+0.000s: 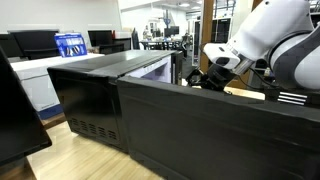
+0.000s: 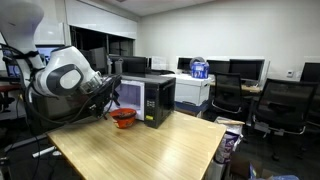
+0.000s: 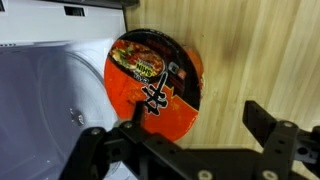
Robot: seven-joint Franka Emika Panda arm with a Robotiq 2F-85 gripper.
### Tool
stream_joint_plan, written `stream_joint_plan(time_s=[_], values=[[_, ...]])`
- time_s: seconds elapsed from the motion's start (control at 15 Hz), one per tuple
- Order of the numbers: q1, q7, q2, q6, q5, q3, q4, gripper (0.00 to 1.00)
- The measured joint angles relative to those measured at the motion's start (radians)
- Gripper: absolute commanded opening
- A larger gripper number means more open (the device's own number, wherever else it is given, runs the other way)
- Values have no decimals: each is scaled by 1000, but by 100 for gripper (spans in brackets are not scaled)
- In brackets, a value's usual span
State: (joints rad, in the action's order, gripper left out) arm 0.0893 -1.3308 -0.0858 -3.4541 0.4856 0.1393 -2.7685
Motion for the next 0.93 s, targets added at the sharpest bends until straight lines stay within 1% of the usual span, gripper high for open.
stream_joint_plan(time_s=[0.13, 0.27, 0.47, 0.73, 0.93], values=[[-1, 0, -21, 3, 0, -7, -2, 100], [-1, 0, -78, 8, 0, -9, 1, 100], [-6, -5, -127, -6, -5, -1, 31, 100], [-6, -5, -130, -1, -4, -6, 109, 100], [-6, -5, -138, 2, -5, -9, 145, 100]])
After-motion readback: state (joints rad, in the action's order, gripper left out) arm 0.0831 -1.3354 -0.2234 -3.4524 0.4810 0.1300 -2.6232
